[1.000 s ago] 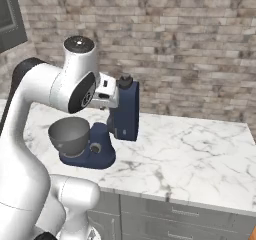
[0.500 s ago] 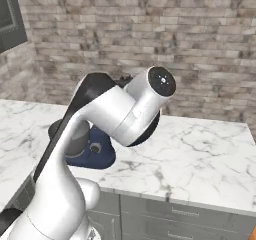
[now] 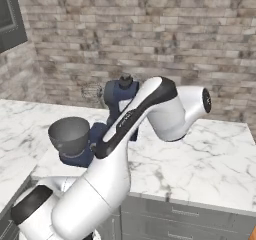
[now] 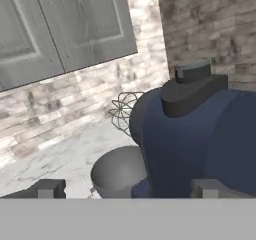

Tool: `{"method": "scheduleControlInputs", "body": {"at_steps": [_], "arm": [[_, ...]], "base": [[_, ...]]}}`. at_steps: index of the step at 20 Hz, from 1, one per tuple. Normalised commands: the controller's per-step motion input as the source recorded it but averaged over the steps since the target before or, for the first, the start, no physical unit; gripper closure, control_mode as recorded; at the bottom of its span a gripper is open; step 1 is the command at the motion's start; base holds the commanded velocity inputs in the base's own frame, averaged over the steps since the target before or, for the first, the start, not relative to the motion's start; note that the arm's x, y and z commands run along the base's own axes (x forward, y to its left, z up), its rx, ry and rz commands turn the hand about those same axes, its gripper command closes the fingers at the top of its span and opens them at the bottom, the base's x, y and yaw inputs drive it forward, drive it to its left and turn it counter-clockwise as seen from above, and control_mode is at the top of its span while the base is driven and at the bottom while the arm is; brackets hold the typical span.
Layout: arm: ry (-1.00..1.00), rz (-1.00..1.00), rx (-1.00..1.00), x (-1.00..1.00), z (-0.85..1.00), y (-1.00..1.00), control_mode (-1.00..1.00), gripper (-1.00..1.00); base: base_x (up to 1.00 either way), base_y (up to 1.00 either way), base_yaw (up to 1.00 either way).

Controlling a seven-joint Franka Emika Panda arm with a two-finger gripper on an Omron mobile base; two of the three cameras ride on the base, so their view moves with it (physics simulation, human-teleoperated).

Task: Close the stand mixer head.

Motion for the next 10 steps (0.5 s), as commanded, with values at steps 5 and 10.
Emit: {"method": "scheduleControlInputs", "body": {"at_steps": [5,10], "arm": [[-0.28,0.52,0.00,0.87,-0.40,0.11,-1.00,-1.00],[-0.18,0.52,-0.05,0.93,-0.54,0.83,-1.00,-1.00]], "base": [[0.00,0.00,0.00],[0.00,0.00,0.00]]}}
